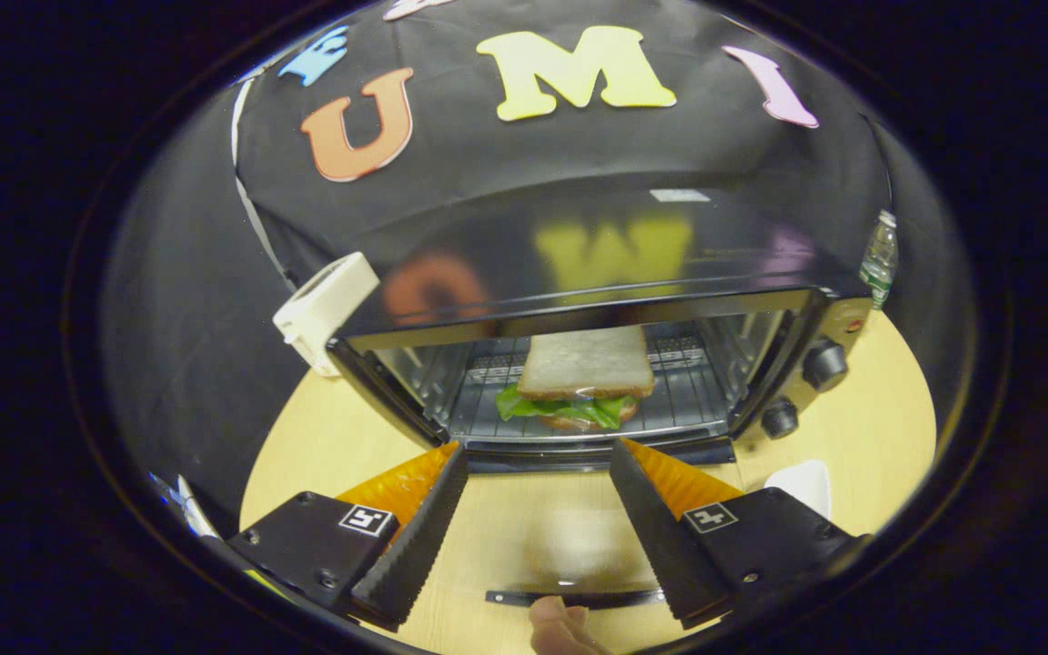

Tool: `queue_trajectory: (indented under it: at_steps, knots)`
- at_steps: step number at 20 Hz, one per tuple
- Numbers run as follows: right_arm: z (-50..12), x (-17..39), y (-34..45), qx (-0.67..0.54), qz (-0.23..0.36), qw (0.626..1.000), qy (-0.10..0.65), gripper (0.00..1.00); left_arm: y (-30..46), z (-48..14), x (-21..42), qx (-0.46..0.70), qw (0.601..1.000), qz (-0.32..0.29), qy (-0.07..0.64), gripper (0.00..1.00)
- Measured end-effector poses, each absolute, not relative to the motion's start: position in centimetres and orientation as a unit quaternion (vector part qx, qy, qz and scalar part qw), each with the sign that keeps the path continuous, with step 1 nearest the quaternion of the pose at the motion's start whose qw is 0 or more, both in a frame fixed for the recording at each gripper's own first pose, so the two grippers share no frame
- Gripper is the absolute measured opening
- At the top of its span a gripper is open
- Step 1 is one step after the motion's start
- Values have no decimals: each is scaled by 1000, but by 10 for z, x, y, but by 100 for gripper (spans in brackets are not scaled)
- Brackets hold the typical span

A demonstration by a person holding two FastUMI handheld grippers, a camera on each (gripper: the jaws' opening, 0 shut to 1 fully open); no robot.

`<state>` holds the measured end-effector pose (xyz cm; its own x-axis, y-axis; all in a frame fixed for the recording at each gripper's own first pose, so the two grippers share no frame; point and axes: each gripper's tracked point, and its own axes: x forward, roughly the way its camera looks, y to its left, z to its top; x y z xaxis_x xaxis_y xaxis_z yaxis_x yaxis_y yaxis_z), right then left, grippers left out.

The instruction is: Open the electric oven with the left hand, put the food in, and close the electric oven.

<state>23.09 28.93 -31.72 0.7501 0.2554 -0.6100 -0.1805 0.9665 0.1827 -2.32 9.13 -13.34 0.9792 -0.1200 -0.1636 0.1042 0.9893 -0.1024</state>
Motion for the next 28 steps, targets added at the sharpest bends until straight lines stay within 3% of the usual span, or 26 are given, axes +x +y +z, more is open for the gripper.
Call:
queue_trajectory:
  at_steps: [3, 9, 10, 14, 15, 16, 17, 19, 20, 28]
  knots:
    - [-276, 198, 273, 71, 138, 945, 287, 100, 90, -132, -15, -49, 994, -56, 86, 94]
    - [-183, 138, 210, 67, 127, 977, 160, 100, 66, -146, 11, -43, 990, -68, 118, 94]
    - [-169, 128, 200, 59, 127, 979, 145, 89, 65, -149, 20, -43, 989, -68, 122, 94]
    - [-122, 98, 162, 42, 114, 989, 88, 89, 43, -169, 44, -54, 983, -79, 160, 94]
    - [-109, 93, 150, 37, 99, 992, 69, 100, 37, -177, 50, -54, 981, -78, 169, 94]
    - [-98, 87, 138, 28, 85, 995, 53, 100, 31, -184, 55, -52, 980, -74, 178, 94]
    - [-90, 80, 127, 17, 74, 996, 38, 88, 25, -191, 61, -48, 979, -78, 183, 94]
    - [-70, 65, 111, 1, 62, 998, 10, 89, 1, -214, 66, -44, 972, -95, 210, 94]
    - [-63, 57, 104, 0, 60, 998, 0, 100, -8, -228, 67, -41, 968, -101, 227, 94]
    - [-19, 17, 34, 13, 16, 998, -61, 100, -76, -322, 55, -23, 931, -152, 331, 94]
